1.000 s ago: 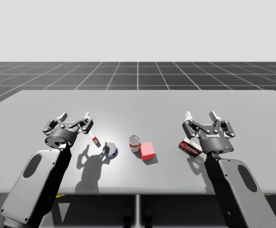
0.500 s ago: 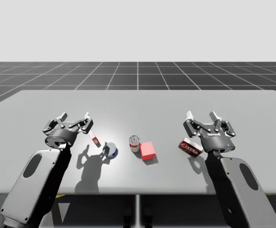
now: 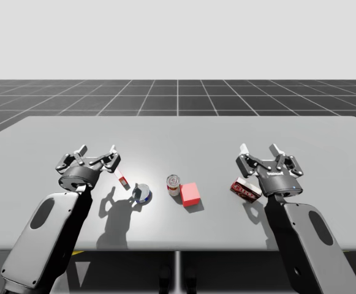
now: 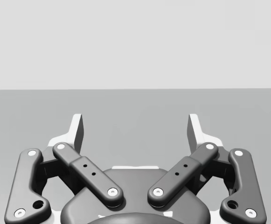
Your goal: Find the red cube and pick it up.
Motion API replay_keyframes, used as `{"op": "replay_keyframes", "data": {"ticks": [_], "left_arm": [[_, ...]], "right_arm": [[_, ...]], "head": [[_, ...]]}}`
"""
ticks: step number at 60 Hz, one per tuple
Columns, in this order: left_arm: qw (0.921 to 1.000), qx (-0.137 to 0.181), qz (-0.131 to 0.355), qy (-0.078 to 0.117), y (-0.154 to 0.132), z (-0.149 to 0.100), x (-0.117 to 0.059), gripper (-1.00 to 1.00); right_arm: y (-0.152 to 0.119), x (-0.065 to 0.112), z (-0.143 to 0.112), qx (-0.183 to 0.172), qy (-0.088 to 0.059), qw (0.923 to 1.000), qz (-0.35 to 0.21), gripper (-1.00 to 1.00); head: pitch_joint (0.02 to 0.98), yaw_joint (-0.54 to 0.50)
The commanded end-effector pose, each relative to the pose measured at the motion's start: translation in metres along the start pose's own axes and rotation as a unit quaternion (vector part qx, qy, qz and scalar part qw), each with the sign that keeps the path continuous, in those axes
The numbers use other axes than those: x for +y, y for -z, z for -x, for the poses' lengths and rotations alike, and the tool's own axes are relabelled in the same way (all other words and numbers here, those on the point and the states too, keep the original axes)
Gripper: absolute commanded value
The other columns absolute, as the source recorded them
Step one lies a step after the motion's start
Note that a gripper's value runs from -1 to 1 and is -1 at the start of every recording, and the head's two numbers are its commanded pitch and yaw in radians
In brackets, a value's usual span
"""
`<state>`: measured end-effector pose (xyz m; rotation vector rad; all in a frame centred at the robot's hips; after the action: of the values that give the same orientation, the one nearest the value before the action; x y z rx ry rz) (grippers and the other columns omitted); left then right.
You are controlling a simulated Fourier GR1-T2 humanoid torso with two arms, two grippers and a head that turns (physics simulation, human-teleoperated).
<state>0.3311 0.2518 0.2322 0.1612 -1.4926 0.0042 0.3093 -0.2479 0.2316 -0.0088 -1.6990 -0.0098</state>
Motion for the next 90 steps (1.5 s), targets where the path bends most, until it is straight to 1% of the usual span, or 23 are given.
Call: {"op": "replay_keyframes", "data": {"ticks": [1,7,15,18,20,22,24,25,27,28,32,34,38,39,40,44,47,52,55,61,74,85,90], "left_arm": [[1.0,0.0,0.001,0.001,0.0,0.0,-0.001,-1.0],[1.0,0.001,0.002,0.001,0.0,0.0,-0.002,-1.0],[1.0,0.0,0.003,0.001,0.001,-0.001,-0.003,-1.0],[1.0,0.001,0.003,0.0,0.0,-0.001,-0.003,-1.0],[1.0,0.001,0.003,0.0,0.0,-0.001,-0.003,-1.0],[1.0,0.001,0.003,0.0,0.0,-0.001,-0.003,-1.0],[1.0,0.002,0.002,-0.001,0.0,-0.001,-0.003,-1.0],[1.0,0.002,0.002,-0.001,0.0,-0.001,-0.003,-1.0],[1.0,0.003,0.002,-0.001,0.0,-0.001,-0.003,-1.0],[1.0,0.003,0.002,-0.001,0.0,0.0,-0.003,-1.0],[1.0,0.004,0.001,-0.002,0.0,0.0,-0.004,-1.0],[1.0,0.004,0.001,-0.002,0.0,0.0,-0.004,-1.0],[1.0,0.005,0.002,-0.002,0.0,0.0,-0.004,-1.0],[1.0,0.005,0.002,-0.002,0.0,0.0,-0.004,-1.0],[1.0,0.005,0.002,-0.002,0.0,0.0,-0.004,-1.0],[1.0,0.005,0.002,-0.002,0.0,0.001,-0.004,-1.0],[1.0,0.005,0.003,-0.001,0.001,0.001,-0.004,-1.0],[1.0,0.006,0.002,-0.002,0.001,0.001,-0.004,-1.0],[1.0,0.006,0.001,-0.003,0.001,0.001,-0.004,-1.0],[1.0,0.006,0.001,-0.004,0.001,0.001,-0.003,-1.0],[1.0,0.005,0.002,-0.003,0.001,0.001,-0.003,-1.0],[1.0,0.005,0.002,-0.003,0.001,0.001,-0.004,-1.0],[1.0,0.005,0.001,-0.002,0.0,0.001,-0.003,-1.0]], "right_arm": [[0.0,0.001,0.0,0.0,0.0,1.0,-0.002,-1.0],[0.0,0.001,0.0,0.001,0.001,1.0,-0.002,-1.0],[-0.001,0.002,-0.001,-0.002,-0.002,1.0,-0.003,-1.0],[-0.002,0.005,-0.003,-0.005,-0.017,0.9998,0.003,-1.0],[-0.003,0.007,-0.004,-0.005,-0.02,0.9998,0.001,-1.0],[-0.005,0.008,-0.006,0.006,-0.006,0.9999,-0.013,-1.0],[-0.009,0.011,-0.009,0.009,0.001,0.9998,-0.017,-1.0],[-0.012,0.013,-0.011,0.011,0.01,0.9996,-0.024,-1.0],[-0.015,0.016,-0.013,0.012,0.014,0.9993,-0.031,-1.0],[-0.021,0.021,-0.015,0.013,0.008,0.9993,-0.036,-1.0],[-0.031,0.028,-0.018,0.017,0.003,0.9991,-0.039,-1.0],[-0.041,0.036,-0.02,0.014,-0.007,0.9991,-0.04,-1.0],[-0.051,0.043,-0.022,0.013,-0.011,0.9989,-0.043,-1.0],[-0.055,0.047,-0.022,0.012,-0.014,0.9989,-0.044,-1.0],[-0.063,0.053,-0.022,0.01,-0.023,0.9985,-0.048,-1.0],[-0.074,0.064,-0.02,0.018,-0.025,0.9977,-0.06,-1.0],[-0.085,0.074,-0.015,0.021,-0.033,0.9969,-0.068,-1.0],[-0.099,0.087,-0.009,0.031,-0.032,0.9954,-0.084,-1.0],[-0.106,0.094,-0.005,0.033,-0.036,0.9949,-0.088,-1.0],[-0.116,0.105,0.005,0.042,-0.033,0.9937,-0.098,-1.0],[-0.134,0.132,0.039,0.075,-0.028,0.99,-0.116,-1.0],[-0.14,0.147,0.057,0.105,-0.016,0.9871,-0.12,-1.0],[-0.142,0.154,0.065,0.125,-0.005,0.9854,-0.116,-1.0]], "head": [[0.807,-0.07],[0.88,-0.08],[0.901,-0.08],[0.898,-0.08],[0.897,-0.08],[0.894,-0.08],[0.894,-0.08],[0.894,-0.08],[0.894,-0.08],[0.894,-0.08],[0.891,-0.09],[0.891,-0.09],[0.891,-0.09],[0.891,-0.09],[0.89,-0.09],[0.89,-0.09],[0.888,-0.09],[0.888,-0.09],[0.888,-0.09],[0.888,-0.09],[0.885,-0.09],[0.885,-0.09],[0.886,-0.08]]}}
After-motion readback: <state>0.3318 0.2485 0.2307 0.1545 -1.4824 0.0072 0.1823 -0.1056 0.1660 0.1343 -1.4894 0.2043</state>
